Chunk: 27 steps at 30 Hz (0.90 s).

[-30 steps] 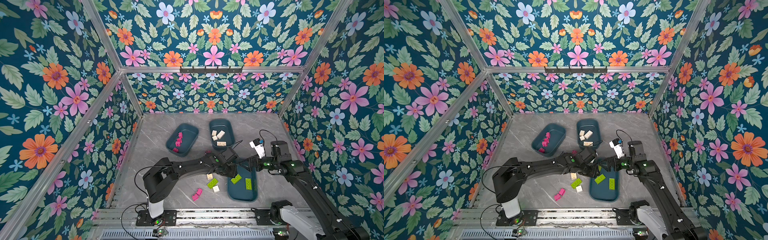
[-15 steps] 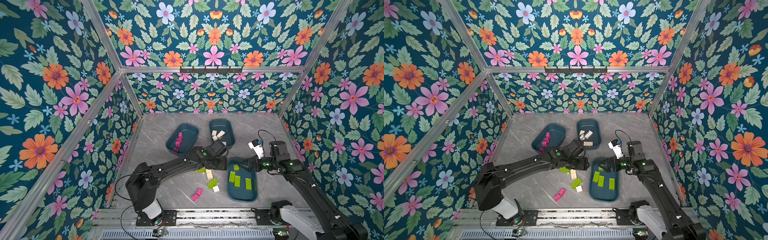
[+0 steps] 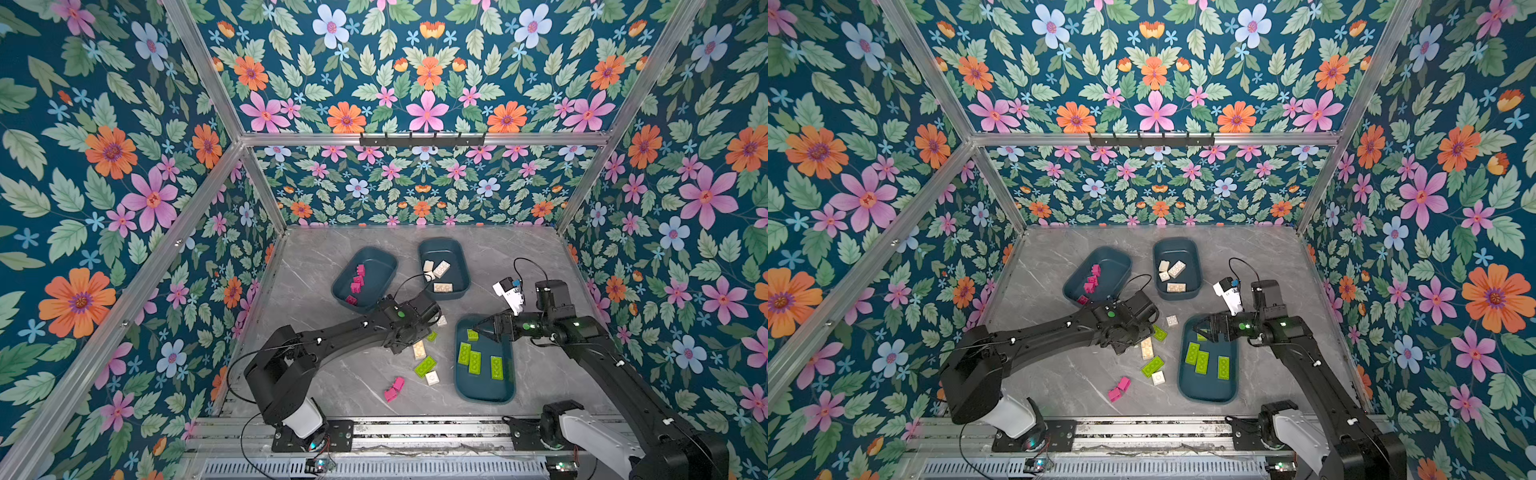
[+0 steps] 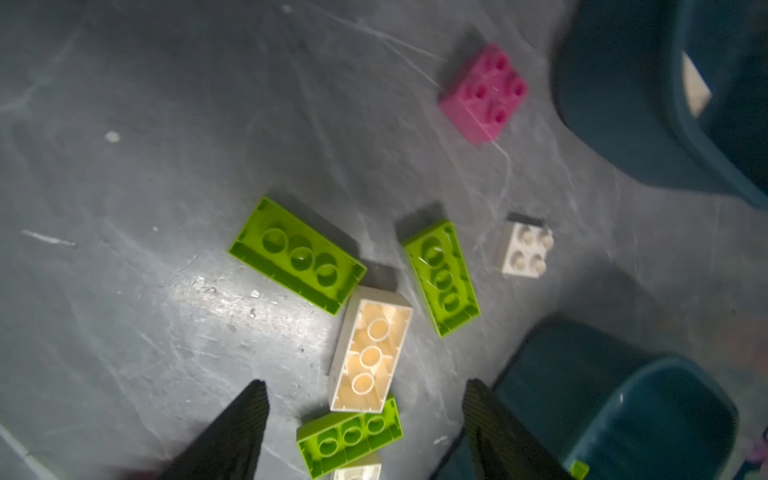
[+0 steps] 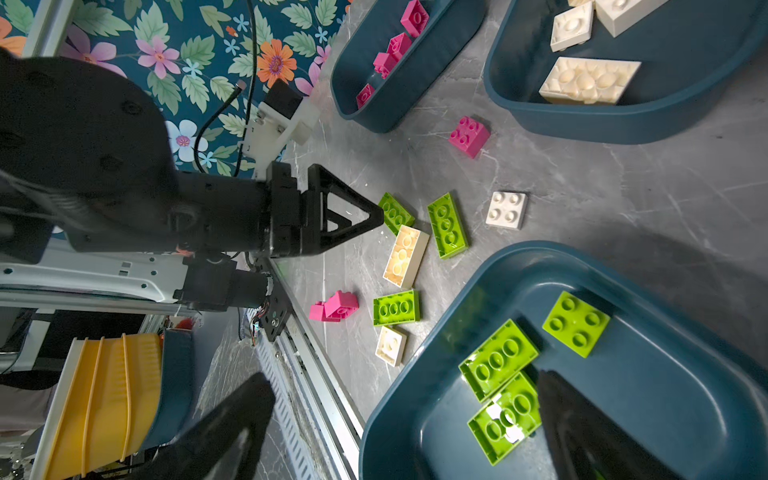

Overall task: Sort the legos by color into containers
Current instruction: 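Lower the left gripper onto another lime-green brick and grasp it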

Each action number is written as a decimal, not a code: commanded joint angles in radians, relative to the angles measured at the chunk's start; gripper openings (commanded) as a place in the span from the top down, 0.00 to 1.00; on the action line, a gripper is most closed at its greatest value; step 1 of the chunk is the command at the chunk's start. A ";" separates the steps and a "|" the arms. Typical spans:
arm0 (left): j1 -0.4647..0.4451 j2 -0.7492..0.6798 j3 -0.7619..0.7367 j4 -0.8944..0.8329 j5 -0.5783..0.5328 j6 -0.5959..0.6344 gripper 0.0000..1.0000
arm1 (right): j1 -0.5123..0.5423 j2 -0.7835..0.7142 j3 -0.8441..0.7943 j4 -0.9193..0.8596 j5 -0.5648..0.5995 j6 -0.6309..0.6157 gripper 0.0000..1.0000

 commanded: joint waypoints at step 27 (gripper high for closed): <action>0.105 0.244 0.072 -0.056 0.014 -0.309 0.40 | 0.000 0.047 0.009 0.053 -0.029 0.013 0.01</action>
